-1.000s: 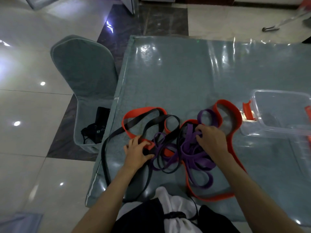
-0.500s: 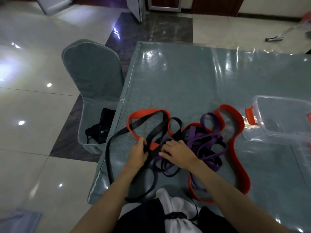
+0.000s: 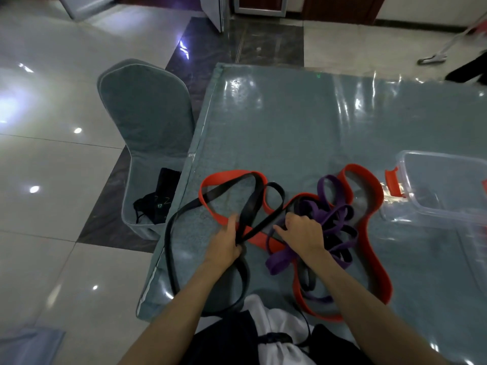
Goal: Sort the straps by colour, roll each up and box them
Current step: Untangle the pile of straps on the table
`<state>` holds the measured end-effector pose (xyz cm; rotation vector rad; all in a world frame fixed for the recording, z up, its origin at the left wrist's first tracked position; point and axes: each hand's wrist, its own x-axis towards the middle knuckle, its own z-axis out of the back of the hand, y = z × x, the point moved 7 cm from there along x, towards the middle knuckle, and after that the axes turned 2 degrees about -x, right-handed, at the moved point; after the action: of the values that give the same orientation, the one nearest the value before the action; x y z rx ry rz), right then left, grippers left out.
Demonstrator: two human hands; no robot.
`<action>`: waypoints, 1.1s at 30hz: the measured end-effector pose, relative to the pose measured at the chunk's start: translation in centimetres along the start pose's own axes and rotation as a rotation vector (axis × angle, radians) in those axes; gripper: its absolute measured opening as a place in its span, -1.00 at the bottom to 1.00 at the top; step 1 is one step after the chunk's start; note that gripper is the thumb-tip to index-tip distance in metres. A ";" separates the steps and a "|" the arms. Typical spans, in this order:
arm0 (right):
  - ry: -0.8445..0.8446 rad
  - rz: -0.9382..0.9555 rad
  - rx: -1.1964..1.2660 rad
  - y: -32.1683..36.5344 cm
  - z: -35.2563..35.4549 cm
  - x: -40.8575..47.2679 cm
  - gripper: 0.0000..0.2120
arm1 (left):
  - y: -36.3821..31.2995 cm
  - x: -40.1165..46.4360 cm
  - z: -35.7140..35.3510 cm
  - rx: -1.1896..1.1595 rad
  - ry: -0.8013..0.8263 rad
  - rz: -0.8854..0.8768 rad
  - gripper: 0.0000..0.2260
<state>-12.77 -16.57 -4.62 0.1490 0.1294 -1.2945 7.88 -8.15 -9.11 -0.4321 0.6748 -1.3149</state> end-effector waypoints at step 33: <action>0.133 0.054 -0.123 5.8 -2.2 4.1 -0.44 | 5.9 -3.0 12.7 -1.158 -0.571 0.311 -0.69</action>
<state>-6.07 -18.54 -7.31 0.1329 0.3160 -1.2194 20.41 -4.95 -2.89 -1.4983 0.9115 -0.3412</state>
